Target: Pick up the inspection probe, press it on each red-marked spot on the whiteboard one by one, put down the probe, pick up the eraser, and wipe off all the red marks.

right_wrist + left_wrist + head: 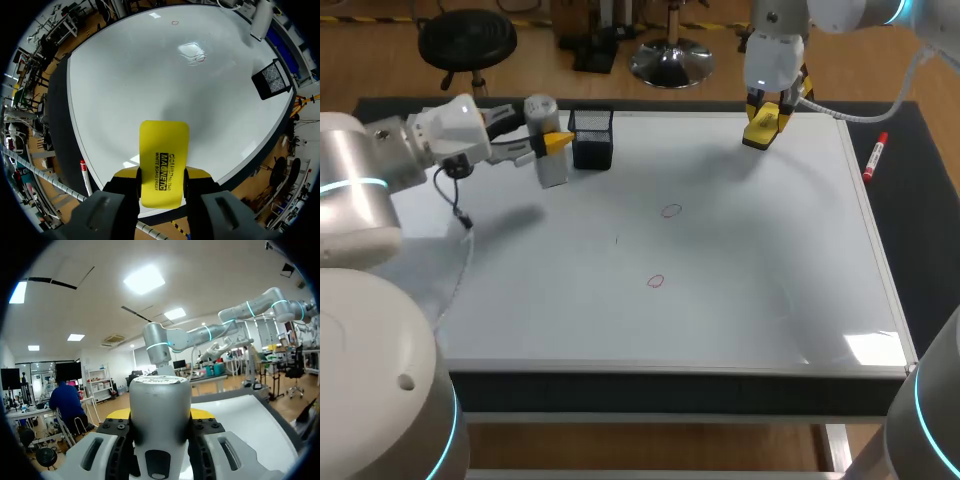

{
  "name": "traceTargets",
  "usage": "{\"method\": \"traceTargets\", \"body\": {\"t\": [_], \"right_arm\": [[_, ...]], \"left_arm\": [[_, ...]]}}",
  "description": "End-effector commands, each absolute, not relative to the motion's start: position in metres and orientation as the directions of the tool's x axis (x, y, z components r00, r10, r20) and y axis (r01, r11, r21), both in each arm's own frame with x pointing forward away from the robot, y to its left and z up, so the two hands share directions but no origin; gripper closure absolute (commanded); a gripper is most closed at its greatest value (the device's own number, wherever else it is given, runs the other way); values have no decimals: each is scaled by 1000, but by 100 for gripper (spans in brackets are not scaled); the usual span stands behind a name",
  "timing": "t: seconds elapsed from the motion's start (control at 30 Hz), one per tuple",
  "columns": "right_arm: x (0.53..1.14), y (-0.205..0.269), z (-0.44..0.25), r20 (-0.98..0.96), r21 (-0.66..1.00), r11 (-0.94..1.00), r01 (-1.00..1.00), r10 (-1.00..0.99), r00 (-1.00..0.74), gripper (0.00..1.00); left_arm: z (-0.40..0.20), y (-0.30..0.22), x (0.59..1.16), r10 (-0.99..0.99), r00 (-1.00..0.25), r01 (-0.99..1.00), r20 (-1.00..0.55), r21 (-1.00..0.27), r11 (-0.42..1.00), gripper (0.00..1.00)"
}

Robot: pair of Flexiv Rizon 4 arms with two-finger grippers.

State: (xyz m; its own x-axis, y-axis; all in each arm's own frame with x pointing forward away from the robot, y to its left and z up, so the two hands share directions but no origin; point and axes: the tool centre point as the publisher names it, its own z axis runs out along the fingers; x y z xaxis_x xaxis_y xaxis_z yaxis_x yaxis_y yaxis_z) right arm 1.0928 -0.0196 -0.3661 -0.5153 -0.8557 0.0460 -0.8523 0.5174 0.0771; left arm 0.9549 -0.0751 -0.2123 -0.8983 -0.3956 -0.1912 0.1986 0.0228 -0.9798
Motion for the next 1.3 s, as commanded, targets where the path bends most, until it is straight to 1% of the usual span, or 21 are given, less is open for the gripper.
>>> {"method": "traceTargets", "body": {"t": [0.03,0.63,1.1,1.3], "right_arm": [[1093,-20,-365,49,76,516,-853,-857,-513,100],[1093,-20,-365,49,76,516,-853,-857,-513,100],[1093,-20,-365,49,76,516,-853,-857,-513,100],[1093,-20,-365,49,76,516,-853,-857,-513,100]], "left_arm": [[-217,-107,984,-283,-940,197,-190,-980,2,100],[-219,-178,998,-104,-981,168,-161,-984,-56,100],[-233,-211,977,-39,-993,111,-108,-989,-97,100],[-234,-211,976,-38,-994,109,-106,-989,-98,100]]}}
